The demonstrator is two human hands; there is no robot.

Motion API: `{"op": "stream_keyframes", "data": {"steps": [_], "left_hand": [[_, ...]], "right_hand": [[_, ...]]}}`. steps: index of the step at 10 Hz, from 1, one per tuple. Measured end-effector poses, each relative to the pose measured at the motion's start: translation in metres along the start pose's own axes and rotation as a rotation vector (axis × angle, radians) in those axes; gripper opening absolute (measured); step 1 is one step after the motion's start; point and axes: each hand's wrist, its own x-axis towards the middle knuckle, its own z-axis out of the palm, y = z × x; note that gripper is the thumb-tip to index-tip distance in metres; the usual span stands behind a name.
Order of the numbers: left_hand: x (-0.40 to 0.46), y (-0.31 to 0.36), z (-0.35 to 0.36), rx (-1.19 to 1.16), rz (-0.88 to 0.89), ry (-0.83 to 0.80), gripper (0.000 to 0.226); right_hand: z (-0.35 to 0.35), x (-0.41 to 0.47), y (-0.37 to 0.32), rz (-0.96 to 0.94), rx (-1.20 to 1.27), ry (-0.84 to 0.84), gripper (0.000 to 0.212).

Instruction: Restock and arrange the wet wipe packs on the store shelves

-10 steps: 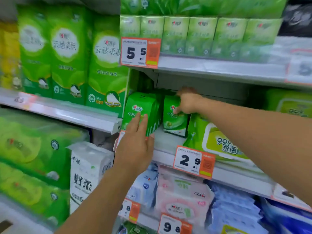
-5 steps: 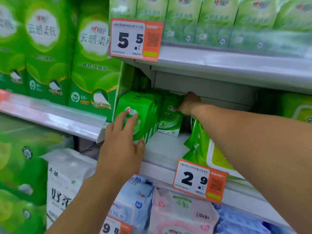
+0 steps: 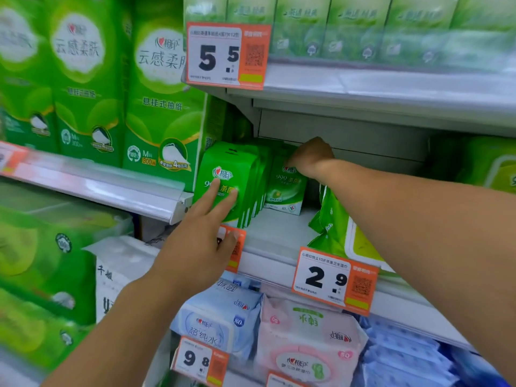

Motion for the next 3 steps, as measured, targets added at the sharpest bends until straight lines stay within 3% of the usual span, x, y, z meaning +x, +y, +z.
{"op": "stream_keyframes", "data": {"steps": [2, 3], "left_hand": [[0.003, 0.002, -0.007, 0.002, -0.025, -0.057, 0.065], [0.004, 0.012, -0.012, -0.027, -0.082, -0.065, 0.063]], "right_hand": [[-0.008, -0.011, -0.004, -0.094, -0.125, -0.078, 0.033], [-0.029, -0.040, -0.022, -0.245, -0.236, -0.139, 0.027]]}}
